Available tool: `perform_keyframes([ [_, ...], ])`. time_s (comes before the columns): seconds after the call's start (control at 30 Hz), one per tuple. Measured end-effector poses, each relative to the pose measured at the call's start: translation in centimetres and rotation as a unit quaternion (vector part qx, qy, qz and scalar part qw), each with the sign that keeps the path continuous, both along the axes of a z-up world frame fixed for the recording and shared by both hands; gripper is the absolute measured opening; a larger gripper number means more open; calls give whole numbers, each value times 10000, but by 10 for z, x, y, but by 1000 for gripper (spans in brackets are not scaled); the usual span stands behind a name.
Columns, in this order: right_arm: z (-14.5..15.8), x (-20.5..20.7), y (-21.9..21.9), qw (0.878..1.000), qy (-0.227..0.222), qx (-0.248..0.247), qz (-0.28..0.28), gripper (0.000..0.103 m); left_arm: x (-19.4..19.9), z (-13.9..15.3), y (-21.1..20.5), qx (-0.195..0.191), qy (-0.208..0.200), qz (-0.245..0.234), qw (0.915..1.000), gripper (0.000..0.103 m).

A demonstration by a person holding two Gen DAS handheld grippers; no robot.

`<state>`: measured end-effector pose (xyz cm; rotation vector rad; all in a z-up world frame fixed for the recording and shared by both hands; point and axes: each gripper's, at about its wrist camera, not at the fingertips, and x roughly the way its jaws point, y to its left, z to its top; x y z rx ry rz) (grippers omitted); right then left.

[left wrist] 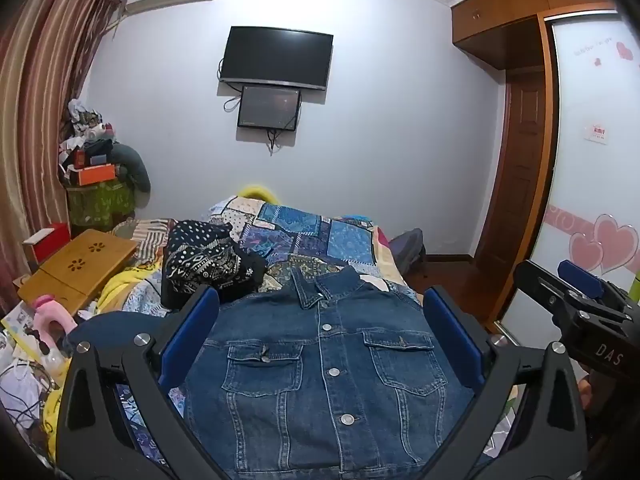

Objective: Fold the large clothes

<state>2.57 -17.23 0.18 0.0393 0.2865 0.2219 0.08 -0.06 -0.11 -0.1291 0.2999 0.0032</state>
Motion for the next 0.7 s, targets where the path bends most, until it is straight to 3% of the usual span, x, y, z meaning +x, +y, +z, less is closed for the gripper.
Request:
perform_keyframes([
  [0.2,-3,2,0,10000,52,8,1,100,-5,-4,14,-179,20,169,9997,103],
  [0.7,-6,5,6,9998,175,-55,76,100,4,-9,15,-88,85,320,9994,103],
])
